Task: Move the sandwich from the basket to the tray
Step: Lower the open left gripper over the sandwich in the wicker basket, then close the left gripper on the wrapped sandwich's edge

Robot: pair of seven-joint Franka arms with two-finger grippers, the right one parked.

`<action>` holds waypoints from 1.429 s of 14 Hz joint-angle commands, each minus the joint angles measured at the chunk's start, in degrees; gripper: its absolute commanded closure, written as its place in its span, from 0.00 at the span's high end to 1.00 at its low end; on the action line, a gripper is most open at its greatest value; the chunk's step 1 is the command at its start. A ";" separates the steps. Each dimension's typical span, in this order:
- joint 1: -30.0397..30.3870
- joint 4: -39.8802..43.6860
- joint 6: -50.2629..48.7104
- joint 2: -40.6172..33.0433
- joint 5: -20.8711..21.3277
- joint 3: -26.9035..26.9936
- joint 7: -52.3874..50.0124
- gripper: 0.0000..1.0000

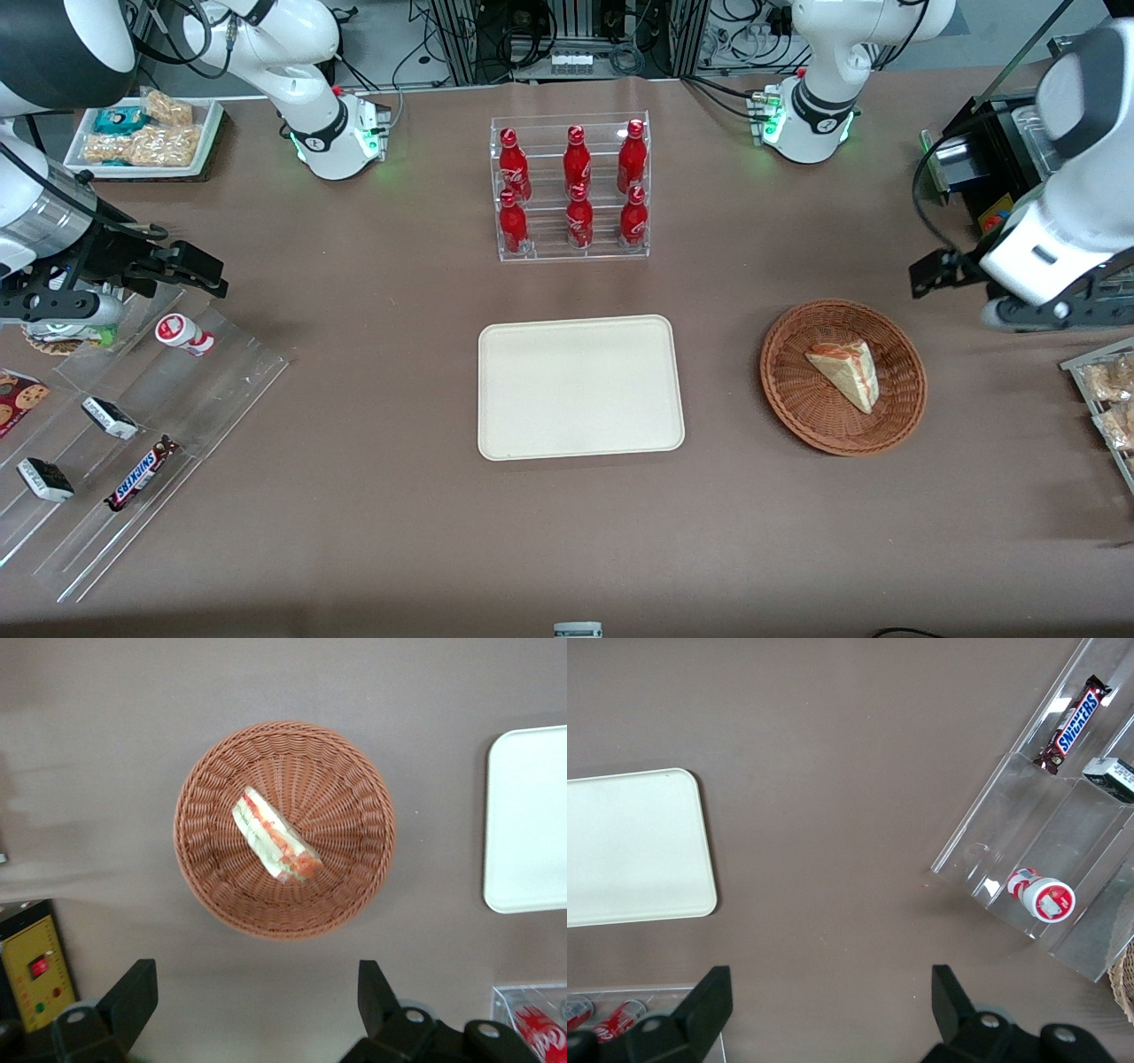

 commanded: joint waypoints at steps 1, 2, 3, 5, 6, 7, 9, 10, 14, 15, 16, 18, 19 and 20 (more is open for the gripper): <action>-0.12 -8.13 7.78 -0.99 0.97 0.00 -2.79 1.00; -0.12 -10.33 10.24 -1.07 1.06 0.00 -5.85 1.00; -0.03 -11.74 12.01 -0.90 0.97 0.00 -10.23 1.00; -0.12 -16.12 17.88 -0.64 1.06 0.00 -22.78 1.00; -0.12 -18.76 21.22 -0.81 1.06 0.00 -28.07 1.00; -0.12 -21.31 24.56 -0.99 0.97 0.00 -34.12 1.00; -0.12 -25.53 31.68 -0.46 0.88 0.00 -46.51 1.00; -0.12 -26.69 34.50 0.58 0.88 0.00 -50.14 1.00; 0.06 -25.64 38.64 7.52 0.80 -0.09 -51.94 1.00; 0.06 -25.82 40.22 8.84 0.62 0.00 -52.02 1.00; 0.15 -25.64 41.63 10.42 0.62 0.00 -51.94 1.00; 0.23 -25.38 44.79 12.89 0.53 0.00 -52.02 0.78; 0.23 -25.38 45.50 13.68 0.01 0.00 -52.11 0.49; 0.23 -25.47 45.34 13.69 -0.08 0.00 -52.20 0.21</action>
